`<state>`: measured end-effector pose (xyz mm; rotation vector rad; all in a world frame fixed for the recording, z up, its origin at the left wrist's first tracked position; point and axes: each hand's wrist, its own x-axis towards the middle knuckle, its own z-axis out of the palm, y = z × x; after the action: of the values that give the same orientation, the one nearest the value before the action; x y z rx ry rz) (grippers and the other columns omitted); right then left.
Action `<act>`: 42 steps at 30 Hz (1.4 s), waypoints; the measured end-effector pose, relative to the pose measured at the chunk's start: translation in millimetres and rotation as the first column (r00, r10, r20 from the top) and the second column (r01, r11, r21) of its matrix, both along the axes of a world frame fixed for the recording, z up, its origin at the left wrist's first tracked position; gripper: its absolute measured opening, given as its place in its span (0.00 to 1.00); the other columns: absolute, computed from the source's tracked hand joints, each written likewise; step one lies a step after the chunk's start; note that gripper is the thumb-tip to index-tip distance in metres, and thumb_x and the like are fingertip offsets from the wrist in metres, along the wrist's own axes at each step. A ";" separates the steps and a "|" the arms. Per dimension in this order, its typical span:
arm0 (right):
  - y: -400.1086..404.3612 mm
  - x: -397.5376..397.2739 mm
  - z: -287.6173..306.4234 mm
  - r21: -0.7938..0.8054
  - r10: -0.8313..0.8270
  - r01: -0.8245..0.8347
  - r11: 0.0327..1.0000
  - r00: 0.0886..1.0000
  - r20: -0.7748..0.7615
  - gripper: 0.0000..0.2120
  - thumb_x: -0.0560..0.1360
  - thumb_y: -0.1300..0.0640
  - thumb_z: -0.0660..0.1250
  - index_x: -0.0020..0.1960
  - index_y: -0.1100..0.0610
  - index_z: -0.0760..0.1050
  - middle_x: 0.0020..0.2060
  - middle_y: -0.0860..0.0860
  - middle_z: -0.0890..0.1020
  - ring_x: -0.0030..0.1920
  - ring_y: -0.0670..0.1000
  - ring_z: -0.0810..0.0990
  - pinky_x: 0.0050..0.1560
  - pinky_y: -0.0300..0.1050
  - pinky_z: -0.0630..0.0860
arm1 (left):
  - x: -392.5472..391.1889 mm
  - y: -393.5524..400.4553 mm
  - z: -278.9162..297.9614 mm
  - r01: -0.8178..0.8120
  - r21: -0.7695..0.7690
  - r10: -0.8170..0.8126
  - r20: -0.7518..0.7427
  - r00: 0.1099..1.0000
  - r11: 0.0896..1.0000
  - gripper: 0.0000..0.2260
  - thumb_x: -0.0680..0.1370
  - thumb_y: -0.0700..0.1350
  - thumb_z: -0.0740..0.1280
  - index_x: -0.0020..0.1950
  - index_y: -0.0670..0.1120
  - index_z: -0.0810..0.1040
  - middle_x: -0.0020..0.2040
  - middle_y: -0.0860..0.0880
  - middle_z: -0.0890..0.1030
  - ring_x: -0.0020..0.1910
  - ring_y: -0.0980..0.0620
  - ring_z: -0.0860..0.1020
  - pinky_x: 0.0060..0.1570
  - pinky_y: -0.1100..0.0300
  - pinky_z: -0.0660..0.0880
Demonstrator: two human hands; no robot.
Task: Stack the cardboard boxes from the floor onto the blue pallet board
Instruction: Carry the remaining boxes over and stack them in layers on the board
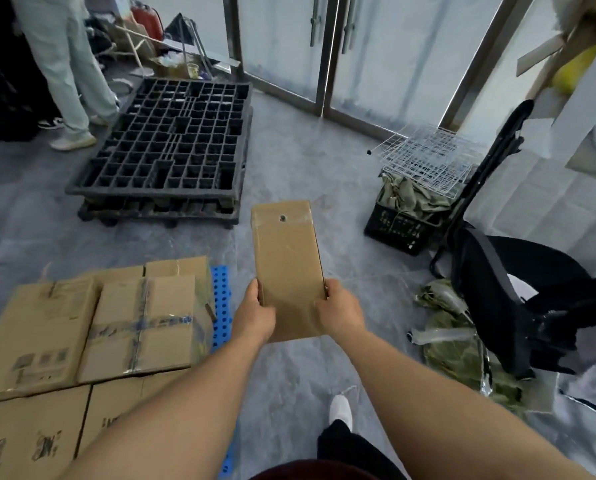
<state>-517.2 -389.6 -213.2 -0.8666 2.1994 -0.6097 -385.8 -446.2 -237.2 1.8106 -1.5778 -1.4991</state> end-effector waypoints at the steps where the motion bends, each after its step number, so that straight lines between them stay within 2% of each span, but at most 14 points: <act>1: -9.6 -12.8 0.2 0.011 0.029 -0.029 1.000 1.000 -0.005 0.15 0.72 0.62 0.55 0.56 0.54 0.72 0.49 0.54 0.79 0.48 0.56 0.76 0.45 0.47 0.75 | -11.0 -6.4 0.5 -0.019 0.005 0.019 0.007 1.000 1.000 0.30 0.79 0.40 0.58 0.76 0.55 0.50 0.73 0.49 0.64 0.67 0.45 0.69 0.62 0.52 0.70; 3: -28.2 -37.5 3.1 0.018 0.086 -0.086 0.996 0.996 -0.002 0.13 0.72 0.62 0.55 0.53 0.54 0.72 0.46 0.53 0.78 0.46 0.55 0.76 0.42 0.47 0.75 | -31.7 -19.0 4.2 -0.052 0.018 0.052 0.012 0.999 0.998 0.30 0.79 0.39 0.58 0.76 0.55 0.50 0.73 0.50 0.64 0.66 0.46 0.70 0.61 0.52 0.71; 6: -63.2 -76.6 3.1 0.022 0.182 -0.183 0.983 0.983 0.022 0.16 0.72 0.63 0.55 0.57 0.54 0.71 0.46 0.51 0.77 0.44 0.54 0.75 0.36 0.43 0.72 | -65.4 -42.3 8.4 -0.149 0.035 0.149 0.001 0.989 0.988 0.30 0.78 0.38 0.59 0.76 0.55 0.52 0.71 0.48 0.69 0.62 0.46 0.72 0.56 0.55 0.72; 10: -113.5 -100.4 -1.0 -0.009 0.288 -0.288 0.958 0.956 0.063 0.20 0.71 0.65 0.55 0.61 0.54 0.72 0.52 0.54 0.79 0.47 0.55 0.77 0.42 0.46 0.75 | -85.0 -73.6 6.3 -0.270 0.042 0.270 0.015 0.963 0.962 0.30 0.78 0.39 0.59 0.76 0.54 0.52 0.69 0.48 0.70 0.59 0.47 0.73 0.50 0.58 0.69; 14: -159.8 -96.9 -8.7 -0.002 0.383 -0.384 0.923 0.920 0.089 0.20 0.71 0.65 0.57 0.59 0.52 0.73 0.48 0.51 0.79 0.43 0.52 0.74 0.37 0.39 0.68 | -80.8 -104.3 2.5 -0.383 0.038 0.381 0.055 0.923 0.923 0.31 0.77 0.37 0.59 0.77 0.53 0.53 0.69 0.45 0.70 0.62 0.44 0.73 0.57 0.56 0.71; 18: -218.4 -85.9 -15.7 0.004 0.510 -0.512 0.859 0.856 0.086 0.20 0.72 0.65 0.55 0.60 0.52 0.72 0.48 0.51 0.79 0.43 0.53 0.75 0.30 0.39 0.66 | -69.7 -143.3 -3.1 -0.466 0.029 0.465 0.033 0.885 0.884 0.31 0.77 0.36 0.59 0.76 0.53 0.53 0.69 0.47 0.70 0.64 0.45 0.71 0.58 0.59 0.68; 20: -252.0 -77.1 -20.4 0.005 0.569 -0.571 0.821 0.819 0.071 0.21 0.72 0.65 0.55 0.61 0.52 0.72 0.49 0.53 0.79 0.43 0.55 0.76 0.33 0.40 0.68 | -62.6 -166.7 -8.7 -0.494 0.038 0.493 0.035 0.869 0.869 0.30 0.77 0.37 0.58 0.77 0.53 0.52 0.71 0.46 0.68 0.66 0.44 0.70 0.64 0.53 0.68; 23: -307.3 -59.5 -31.4 0.029 0.637 -0.638 0.769 0.769 0.054 0.23 0.72 0.65 0.55 0.63 0.50 0.71 0.50 0.53 0.80 0.45 0.55 0.76 0.35 0.41 0.69 | -47.8 -210.6 -22.3 -0.562 0.054 0.562 0.022 0.827 0.825 0.29 0.77 0.38 0.57 0.76 0.54 0.53 0.71 0.46 0.67 0.66 0.43 0.70 0.64 0.47 0.69; 28: -399.6 -14.6 -57.4 0.093 0.725 -0.726 0.682 0.687 0.051 0.19 0.71 0.63 0.55 0.58 0.49 0.72 0.44 0.50 0.79 0.41 0.53 0.76 0.34 0.42 0.70 | -16.5 -281.0 -45.1 -0.682 0.112 0.683 0.040 0.730 0.723 0.29 0.79 0.39 0.57 0.77 0.53 0.51 0.71 0.45 0.69 0.66 0.42 0.70 0.66 0.50 0.67; 31: -443.3 13.5 -76.8 0.115 0.762 -0.766 0.633 0.642 0.081 0.19 0.70 0.62 0.57 0.57 0.48 0.72 0.46 0.50 0.80 0.44 0.54 0.78 0.41 0.47 0.77 | 6.2 -316.5 -59.2 -0.741 0.167 0.740 0.081 0.668 0.651 0.29 0.78 0.40 0.58 0.76 0.55 0.52 0.69 0.45 0.71 0.66 0.43 0.70 0.65 0.50 0.68; 34: -477.5 38.6 -98.8 0.134 0.810 -0.812 0.568 0.580 0.088 0.19 0.72 0.61 0.58 0.60 0.47 0.72 0.50 0.50 0.81 0.48 0.54 0.78 0.47 0.49 0.77 | 27.6 -345.0 -76.7 -0.782 0.153 0.776 0.111 0.621 0.604 0.26 0.77 0.40 0.59 0.74 0.55 0.59 0.64 0.46 0.75 0.58 0.45 0.75 0.55 0.55 0.71; 37: -503.8 57.4 -117.1 0.149 0.831 -0.836 0.528 0.545 0.111 0.21 0.73 0.61 0.58 0.63 0.46 0.70 0.55 0.49 0.79 0.53 0.53 0.77 0.50 0.47 0.75 | 42.7 -364.8 -95.7 -0.818 0.160 0.808 0.137 0.573 0.553 0.22 0.76 0.38 0.58 0.69 0.54 0.65 0.60 0.44 0.76 0.50 0.47 0.73 0.49 0.58 0.68; 39: -521.0 67.1 -128.8 0.174 0.861 -0.862 0.476 0.497 0.106 0.21 0.74 0.60 0.59 0.65 0.47 0.69 0.57 0.50 0.79 0.54 0.54 0.77 0.52 0.46 0.74 | 50.6 -375.5 -108.0 -0.828 0.189 0.816 0.160 0.556 0.528 0.23 0.76 0.39 0.58 0.69 0.55 0.65 0.60 0.45 0.74 0.50 0.47 0.72 0.50 0.57 0.69; 42: -550.0 83.1 -148.0 0.185 0.905 -0.908 0.376 0.403 0.134 0.20 0.75 0.60 0.58 0.65 0.48 0.69 0.57 0.51 0.79 0.52 0.53 0.77 0.47 0.45 0.73 | 61.8 -393.5 -124.8 -0.849 0.198 0.826 0.207 0.525 0.490 0.25 0.76 0.39 0.58 0.72 0.56 0.61 0.62 0.46 0.75 0.55 0.45 0.74 0.55 0.53 0.72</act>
<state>-434.2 -939.7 -361.2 -1.7227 1.3442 0.2177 -323.9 -839.7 -362.0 2.2972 -0.2735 -1.1438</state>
